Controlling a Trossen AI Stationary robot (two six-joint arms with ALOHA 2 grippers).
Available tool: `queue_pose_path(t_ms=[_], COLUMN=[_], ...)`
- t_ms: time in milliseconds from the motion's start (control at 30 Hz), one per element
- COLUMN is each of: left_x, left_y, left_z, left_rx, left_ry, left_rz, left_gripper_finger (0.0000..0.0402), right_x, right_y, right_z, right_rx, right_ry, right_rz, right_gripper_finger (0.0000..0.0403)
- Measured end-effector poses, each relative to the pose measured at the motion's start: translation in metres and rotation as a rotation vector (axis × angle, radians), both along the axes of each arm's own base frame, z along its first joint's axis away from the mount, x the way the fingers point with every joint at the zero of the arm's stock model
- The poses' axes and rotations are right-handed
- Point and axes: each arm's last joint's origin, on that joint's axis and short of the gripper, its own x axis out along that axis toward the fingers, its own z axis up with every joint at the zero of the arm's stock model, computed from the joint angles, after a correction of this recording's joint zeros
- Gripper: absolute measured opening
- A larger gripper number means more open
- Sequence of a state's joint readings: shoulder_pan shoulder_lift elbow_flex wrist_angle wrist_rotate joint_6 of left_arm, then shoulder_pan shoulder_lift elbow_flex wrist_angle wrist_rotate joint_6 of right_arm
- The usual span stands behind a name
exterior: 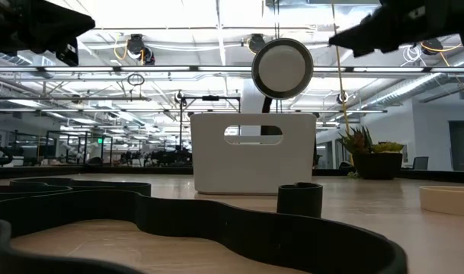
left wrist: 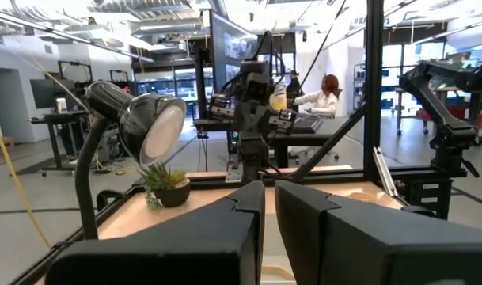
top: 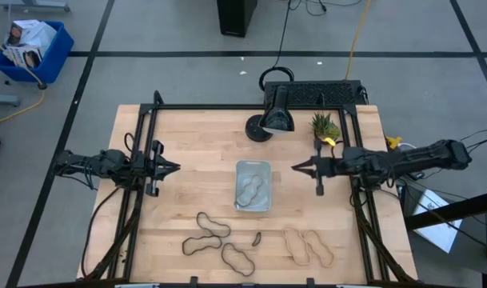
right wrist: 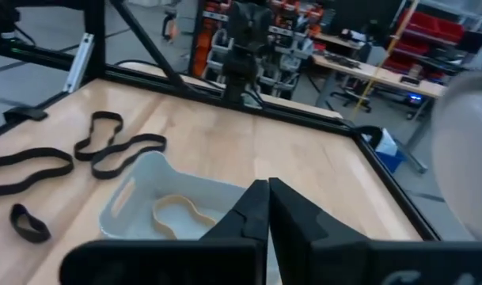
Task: Pick and place rubber bands into bin
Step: Put the top left black rubber band into the gray bin
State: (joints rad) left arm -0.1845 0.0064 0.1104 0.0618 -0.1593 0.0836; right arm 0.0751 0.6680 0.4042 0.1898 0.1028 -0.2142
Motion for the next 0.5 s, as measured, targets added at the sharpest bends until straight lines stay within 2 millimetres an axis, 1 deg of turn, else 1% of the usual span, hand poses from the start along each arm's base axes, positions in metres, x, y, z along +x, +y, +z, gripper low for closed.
queue_pose_path(t_ms=[67, 267, 333, 400, 500], left_x=[0.000, 0.001, 0.001, 0.001, 0.001], left_y=[0.000, 0.000, 0.000, -0.001, -0.002], left_z=[-0.001, -0.005, -0.006, -0.008, -0.009], left_rx=[-0.007, -0.002, -0.002, 0.006, 0.011], left_ry=[0.006, 0.047, 0.065, 0.080, 0.089], left_rz=[-0.002, -0.002, -0.009, -0.042, -0.079], left_gripper_finger=[0.0042, 0.0042, 0.0042, 0.0042, 0.0042], right_x=[-0.007, -0.025, -0.030, -0.034, -0.035], right_y=[-0.003, -0.007, -0.009, -0.011, -0.014], right_z=[-0.008, -0.041, -0.049, -0.053, -0.053], right_rx=[0.010, 0.050, 0.051, 0.050, 0.063], right_ry=[-0.019, -0.109, -0.144, -0.163, -0.176], right_rz=[-0.014, -0.015, -0.033, -0.051, -0.069], right_gripper_finger=[0.0001, 0.0001, 0.0001, 0.0001, 0.0001])
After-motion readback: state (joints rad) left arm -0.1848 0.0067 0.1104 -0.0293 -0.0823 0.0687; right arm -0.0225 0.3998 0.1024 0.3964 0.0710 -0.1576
